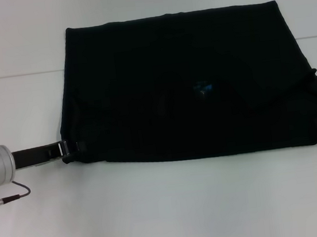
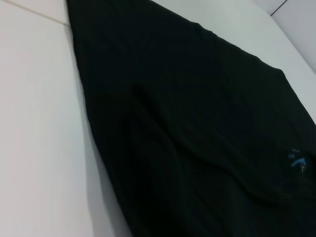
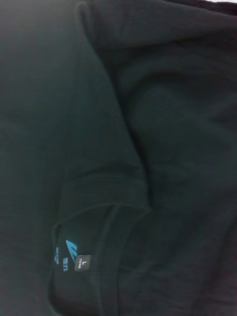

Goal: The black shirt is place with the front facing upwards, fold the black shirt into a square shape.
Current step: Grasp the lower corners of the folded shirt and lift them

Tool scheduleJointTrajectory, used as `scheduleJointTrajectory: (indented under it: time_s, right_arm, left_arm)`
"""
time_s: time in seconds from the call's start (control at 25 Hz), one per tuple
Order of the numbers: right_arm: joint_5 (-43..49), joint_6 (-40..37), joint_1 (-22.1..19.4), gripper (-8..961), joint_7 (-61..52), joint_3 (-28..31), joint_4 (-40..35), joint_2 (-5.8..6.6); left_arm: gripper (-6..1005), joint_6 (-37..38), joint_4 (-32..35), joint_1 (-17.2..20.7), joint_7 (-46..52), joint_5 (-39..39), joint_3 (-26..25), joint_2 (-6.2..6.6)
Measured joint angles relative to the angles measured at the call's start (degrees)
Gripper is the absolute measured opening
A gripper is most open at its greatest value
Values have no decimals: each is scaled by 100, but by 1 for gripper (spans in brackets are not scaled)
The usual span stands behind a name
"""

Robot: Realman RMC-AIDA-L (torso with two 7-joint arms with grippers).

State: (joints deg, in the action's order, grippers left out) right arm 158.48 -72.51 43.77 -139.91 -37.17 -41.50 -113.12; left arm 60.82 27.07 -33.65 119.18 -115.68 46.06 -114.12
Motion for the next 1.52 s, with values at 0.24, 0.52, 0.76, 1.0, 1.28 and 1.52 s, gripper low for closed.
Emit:
scheduleJointTrajectory:
  time_s: [0.24, 0.52, 0.76, 1.0, 1.28, 1.52]
  right_arm:
    - [-2, 10, 2, 100, -9, 6, -10, 1]
    - [9, -239, 3, 95, 143, -17, -22, 32]
    - [38, -1107, -104, 92, 615, -102, -109, 102]
    - [42, -2050, -403, 93, 802, -477, -287, 144]
    - [42, -2787, -687, 94, 1179, -618, -319, 120]
    - [20, -2934, -759, 89, 1282, -640, -242, 55]
  left_arm:
    - [104, 52, 0, -5, 0, -4, 25, 9]
    - [110, 867, -18, 11, 177, -14, 41, 223]
    - [114, 1959, -8, 42, 643, -276, 8, 496]
    - [118, 2990, -1, 95, 891, -806, -20, 630]
    - [124, 3850, 7, 124, 983, -1422, -92, 690]
    - [128, 4205, 162, 63, 1110, -1706, -96, 677]
